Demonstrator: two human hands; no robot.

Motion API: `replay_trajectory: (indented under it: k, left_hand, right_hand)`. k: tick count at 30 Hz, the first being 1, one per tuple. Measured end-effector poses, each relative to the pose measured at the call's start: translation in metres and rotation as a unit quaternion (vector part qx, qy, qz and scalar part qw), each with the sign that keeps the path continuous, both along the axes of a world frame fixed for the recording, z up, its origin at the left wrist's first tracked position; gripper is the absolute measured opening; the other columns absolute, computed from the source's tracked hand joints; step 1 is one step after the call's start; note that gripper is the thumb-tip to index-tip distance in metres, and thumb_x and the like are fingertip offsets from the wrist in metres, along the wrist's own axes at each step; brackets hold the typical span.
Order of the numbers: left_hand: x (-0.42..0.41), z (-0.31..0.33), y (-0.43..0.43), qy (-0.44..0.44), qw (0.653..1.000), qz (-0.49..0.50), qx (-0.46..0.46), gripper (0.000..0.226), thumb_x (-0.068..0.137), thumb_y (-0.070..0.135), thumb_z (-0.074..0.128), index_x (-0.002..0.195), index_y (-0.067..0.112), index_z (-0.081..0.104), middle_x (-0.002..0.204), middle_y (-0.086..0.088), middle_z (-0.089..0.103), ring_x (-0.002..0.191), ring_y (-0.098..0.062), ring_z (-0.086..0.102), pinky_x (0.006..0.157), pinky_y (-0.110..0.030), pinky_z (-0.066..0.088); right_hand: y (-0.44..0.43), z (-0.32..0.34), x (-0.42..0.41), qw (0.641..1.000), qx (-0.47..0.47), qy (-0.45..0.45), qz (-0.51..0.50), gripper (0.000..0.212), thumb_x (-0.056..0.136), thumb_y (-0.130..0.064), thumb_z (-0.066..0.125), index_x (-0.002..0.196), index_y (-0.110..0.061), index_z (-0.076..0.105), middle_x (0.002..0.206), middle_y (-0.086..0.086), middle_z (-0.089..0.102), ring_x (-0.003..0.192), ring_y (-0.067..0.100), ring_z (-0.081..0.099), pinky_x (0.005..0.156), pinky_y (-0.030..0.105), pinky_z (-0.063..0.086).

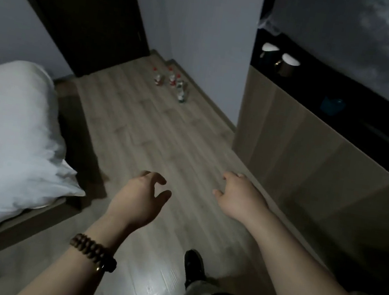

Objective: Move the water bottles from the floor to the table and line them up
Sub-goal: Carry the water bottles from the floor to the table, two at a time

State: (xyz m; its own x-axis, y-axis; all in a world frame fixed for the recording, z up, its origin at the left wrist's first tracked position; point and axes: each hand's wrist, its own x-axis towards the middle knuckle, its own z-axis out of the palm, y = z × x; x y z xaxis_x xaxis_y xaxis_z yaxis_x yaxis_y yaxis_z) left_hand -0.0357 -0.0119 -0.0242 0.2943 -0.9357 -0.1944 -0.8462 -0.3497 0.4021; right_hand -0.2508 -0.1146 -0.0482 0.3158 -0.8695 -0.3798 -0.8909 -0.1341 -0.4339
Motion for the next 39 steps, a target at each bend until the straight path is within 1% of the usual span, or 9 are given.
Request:
replay_trajectory:
  k: [5,8,13,15,19,24,30,35,39]
  left_hand:
    - [0.098,0.016,-0.065,-0.028,0.999,0.029,0.011,0.037,0.094,0.05,0.063,0.123,0.027,0.064,0.125,0.005,0.061,0.087,-0.005,0.063,0.08,-0.029,0.056]
    - [0.149,0.021,-0.095,-0.016,0.999,0.05,-0.001,0.035,0.093,0.049,0.064,0.121,0.027,0.066,0.124,0.004,0.062,0.083,-0.003,0.061,0.078,-0.029,0.054]
    - [0.236,0.008,-0.148,0.022,0.997,0.079,-0.014,0.034,0.093,0.047,0.065,0.119,0.027,0.067,0.124,0.003,0.063,0.093,-0.008,0.064,0.08,-0.027,0.051]
    - [0.275,-0.001,-0.173,0.035,0.996,0.08,-0.021,0.034,0.093,0.048,0.065,0.12,0.026,0.067,0.125,0.004,0.063,0.094,-0.007,0.062,0.078,-0.023,0.048]
    - [0.358,-0.012,-0.227,0.059,0.996,0.067,-0.026,0.036,0.094,0.048,0.063,0.123,0.026,0.065,0.126,0.005,0.064,0.097,-0.004,0.06,0.079,-0.022,0.05]
    - [0.454,-0.009,-0.295,0.083,0.996,0.024,0.005,0.036,0.096,0.047,0.062,0.125,0.026,0.063,0.129,0.006,0.062,0.106,-0.01,0.064,0.089,-0.028,0.054]
    - [0.547,-0.003,-0.377,0.105,0.994,-0.006,0.003,0.027,0.095,0.044,0.064,0.115,0.027,0.067,0.122,0.004,0.064,0.099,-0.01,0.065,0.089,-0.027,0.052]
    - [0.608,-0.011,-0.45,0.115,0.993,-0.014,0.005,0.022,0.095,0.044,0.065,0.111,0.029,0.068,0.12,0.007,0.062,0.097,-0.009,0.064,0.086,-0.027,0.053]
    - [0.661,-0.026,-0.52,0.113,0.993,-0.018,0.01,0.024,0.096,0.045,0.064,0.114,0.03,0.066,0.122,0.008,0.062,0.098,-0.008,0.064,0.085,-0.029,0.056]
  right_hand:
    - [-0.079,0.012,0.103,0.999,0.014,-0.005,0.039,0.055,0.095,-0.041,0.059,0.143,-0.017,0.048,0.14,0.012,0.051,0.126,0.031,0.055,0.104,0.039,0.047]
    - [-0.118,0.022,0.16,0.998,0.004,-0.005,0.066,0.054,0.096,-0.041,0.059,0.144,-0.017,0.048,0.14,0.011,0.051,0.125,0.03,0.055,0.103,0.039,0.048]
    - [-0.18,0.026,0.25,0.996,-0.014,-0.006,0.088,0.055,0.097,-0.042,0.058,0.145,-0.018,0.046,0.14,0.01,0.051,0.123,0.029,0.055,0.101,0.038,0.049]
    - [-0.206,0.021,0.289,0.996,-0.028,-0.004,0.084,0.055,0.096,-0.043,0.058,0.143,-0.017,0.048,0.139,0.01,0.051,0.123,0.03,0.056,0.101,0.039,0.049]
    - [-0.254,0.012,0.368,0.996,-0.061,-0.001,0.068,0.055,0.094,-0.045,0.059,0.142,-0.02,0.051,0.138,0.01,0.054,0.124,0.03,0.057,0.1,0.037,0.049]
    - [-0.31,0.011,0.458,0.997,-0.065,0.007,0.036,0.051,0.095,-0.046,0.059,0.139,-0.021,0.053,0.133,0.009,0.058,0.12,0.029,0.058,0.093,0.034,0.048]
    - [-0.375,0.011,0.545,0.998,-0.058,0.006,0.006,0.05,0.098,-0.043,0.056,0.14,-0.018,0.049,0.14,0.011,0.052,0.127,0.029,0.053,0.104,0.039,0.045]
    - [-0.44,-0.005,0.608,0.998,-0.055,-0.004,-0.016,0.047,0.096,-0.043,0.058,0.136,-0.018,0.053,0.135,0.011,0.056,0.122,0.03,0.056,0.099,0.038,0.047]
    - [-0.515,-0.029,0.661,0.998,-0.052,-0.029,-0.024,0.046,0.095,-0.041,0.059,0.133,-0.015,0.055,0.132,0.011,0.06,0.121,0.03,0.057,0.098,0.04,0.049]
